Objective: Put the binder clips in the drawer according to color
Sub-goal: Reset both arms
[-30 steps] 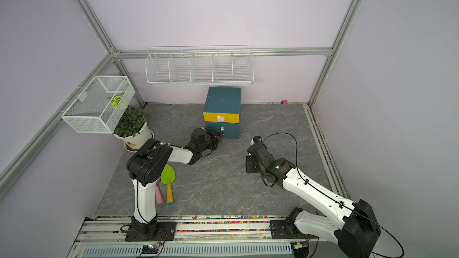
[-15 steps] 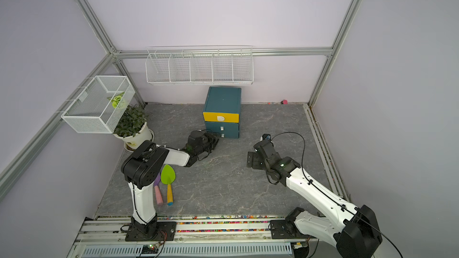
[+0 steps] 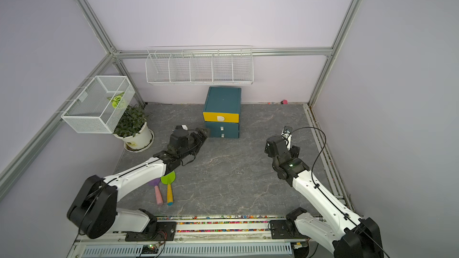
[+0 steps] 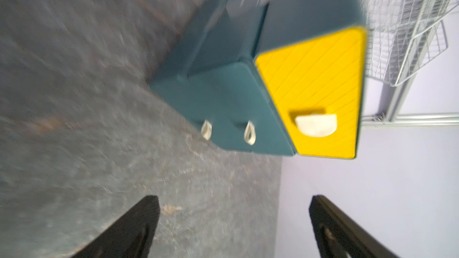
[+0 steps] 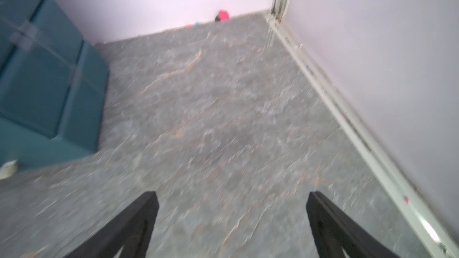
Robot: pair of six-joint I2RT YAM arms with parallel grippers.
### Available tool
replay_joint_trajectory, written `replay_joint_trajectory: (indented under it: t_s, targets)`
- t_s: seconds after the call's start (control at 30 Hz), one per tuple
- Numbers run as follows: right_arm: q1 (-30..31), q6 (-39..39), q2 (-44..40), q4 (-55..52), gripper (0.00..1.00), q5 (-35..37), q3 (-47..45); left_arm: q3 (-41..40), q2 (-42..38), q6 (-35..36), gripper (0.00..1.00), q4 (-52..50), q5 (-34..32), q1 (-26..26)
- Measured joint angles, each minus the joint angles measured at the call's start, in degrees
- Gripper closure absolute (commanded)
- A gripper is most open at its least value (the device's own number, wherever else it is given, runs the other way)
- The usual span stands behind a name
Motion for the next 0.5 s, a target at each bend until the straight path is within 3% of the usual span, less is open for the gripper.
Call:
replay_joint_trajectory:
  t_s: [0.1,0.2,0.37,0.5]
  targets:
    - [-3.9,-6.3,2.3,8.7,0.01,-0.3,-4.0,5.6,-4.6,7.1,0.0,-9.8,-9.5,1.4]
    - [-7.6,-12.0,7.9,17.0,0.01,-1.2,-6.3,4.3,-9.3,16.7,0.0,-11.5,-14.1,6.8]
    - [-11.1,-17.1,15.7,29.6,0.01,-3.4,-9.9,-9.6,-12.7,33.6,0.0,0.1,-20.0,15.0]
    - [-11.8,-20.1,21.1,38.7,0.01,-4.5,-11.8,-14.1,-6.5,44.7,0.0,5.1,-22.5,17.5]
